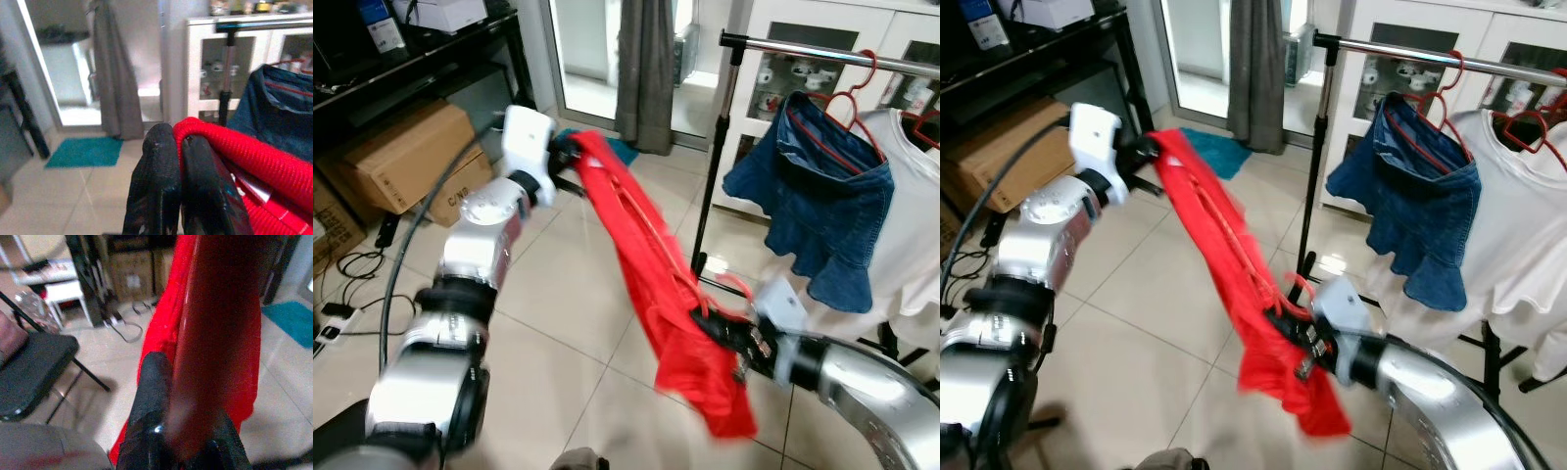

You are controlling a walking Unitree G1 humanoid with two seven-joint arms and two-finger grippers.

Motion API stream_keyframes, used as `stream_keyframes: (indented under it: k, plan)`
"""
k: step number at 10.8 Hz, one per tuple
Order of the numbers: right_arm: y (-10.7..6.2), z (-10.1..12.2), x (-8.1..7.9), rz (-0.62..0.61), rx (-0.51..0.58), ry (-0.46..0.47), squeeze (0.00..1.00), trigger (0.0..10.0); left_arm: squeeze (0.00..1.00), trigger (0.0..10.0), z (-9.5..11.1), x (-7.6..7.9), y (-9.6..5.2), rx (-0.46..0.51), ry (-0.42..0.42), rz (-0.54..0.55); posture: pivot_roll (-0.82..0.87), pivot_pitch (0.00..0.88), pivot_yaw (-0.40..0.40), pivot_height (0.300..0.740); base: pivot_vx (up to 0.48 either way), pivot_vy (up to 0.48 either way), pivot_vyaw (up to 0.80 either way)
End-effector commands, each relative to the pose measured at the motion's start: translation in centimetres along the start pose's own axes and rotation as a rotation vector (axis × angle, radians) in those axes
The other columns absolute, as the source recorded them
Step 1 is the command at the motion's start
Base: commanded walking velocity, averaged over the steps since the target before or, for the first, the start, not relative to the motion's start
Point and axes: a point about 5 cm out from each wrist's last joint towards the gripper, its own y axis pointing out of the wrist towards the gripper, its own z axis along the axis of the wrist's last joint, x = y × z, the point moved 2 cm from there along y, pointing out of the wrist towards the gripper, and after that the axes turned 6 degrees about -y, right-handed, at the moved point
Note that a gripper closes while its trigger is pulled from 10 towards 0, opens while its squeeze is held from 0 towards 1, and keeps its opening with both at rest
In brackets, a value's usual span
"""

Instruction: Hang hanger

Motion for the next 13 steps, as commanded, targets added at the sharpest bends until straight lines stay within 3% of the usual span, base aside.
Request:
stream_keyframes:
  k: [1, 3, 4, 5, 6, 7, 9, 10, 11, 12, 13]
  plan:
    - [-0.9, -2.4, -1.1, 0.061, -0.082, 0.085, 0.0, 0.0, 0.0, 0.0, 4.6, -4.8, -1.0, 0.166, -0.057, 0.226, 0.09, 0.0, 0.077, 0.74, 0.0, 0.0, 0.0]
    - [-0.6, -1.4, -1.2, 0.065, 0.023, 0.126, 0.0, 0.0, 0.0, 0.0, 2.9, -5.8, -1.2, 0.111, -0.134, 0.284, 0.09, 0.0, 0.08, 0.74, 0.0, 0.0, 0.0]
    - [-0.3, -0.8, -0.9, 0.039, 0.059, 0.128, 0.0, 0.0, 0.0, 0.0, 1.7, -5.1, -0.9, 0.08, -0.157, 0.257, 0.08, 0.0, 0.083, 0.74, 0.0, 0.0, 0.0]
    - [0.4, 0.1, 0.8, -0.097, 0.12, 0.131, 0.0, 0.0, 0.0, 0.0, 0.4, -2.5, -0.3, 0.039, -0.138, 0.115, 0.08, 0.0, 0.083, 0.74, 0.0, 0.0, 0.0]
    - [1.0, 1.8, 4.7, -0.435, 0.279, 0.225, 0.0, 0.0, 0.0, 0.0, -2.0, 4.3, -0.7, -0.043, -0.106, -0.267, 0.08, 0.0, 0.085, 0.74, 0.0, 0.0, 0.0]
    - [1.0, 2.3, 6.1, -0.576, 0.341, 0.281, 0.0, 0.0, 0.0, 0.0, -3.3, 6.7, -1.9, -0.092, -0.086, -0.387, 0.08, 0.0, 0.085, 0.74, 0.0, 0.0, 0.0]
    - [0.6, 2.3, 8.0, -0.776, 0.399, 0.372, 0.0, 0.0, 0.0, 0.0, -4.5, 8.5, -4.2, -0.152, -0.064, -0.512, 0.09, 0.0, 0.074, 0.74, 0.0, 0.0, 0.0]
    - [-0.5, 2.2, 10.0, -0.966, 0.478, 0.453, 0.0, 0.0, 0.0, 0.0, -4.7, 8.6, -7.2, -0.226, -0.041, -0.596, 0.1, 0.0, 0.063, 0.74, 0.0, 0.0, 0.0]
    - [-0.6, 2.3, 10.2, -0.976, 0.46, 0.426, 0.0, 0.0, 0.0, 0.0, -4.4, 7.8, -7.4, -0.215, -0.042, -0.539, 0.1, 0.0, 0.061, 0.74, 0.0, 0.0, 0.0]
    - [-0.3, 2.1, 10.1, -0.976, 0.372, 0.381, 0.0, 5.5, 0.0, 0.0, -3.7, 5.9, -7.4, -0.167, -0.07, -0.377, 0.1, 0.0, 0.034, 0.74, 0.0, 0.0, 0.0]
    - [0.6, 1.4, 9.2, -0.906, 0.29, 0.372, 0.0, 10.0, 0.0, 10.0, -3.7, 3.8, -7.5, -0.131, -0.108, -0.158, 0.11, 0.0, 0.02, 0.74, 0.0, 0.0, 0.0]
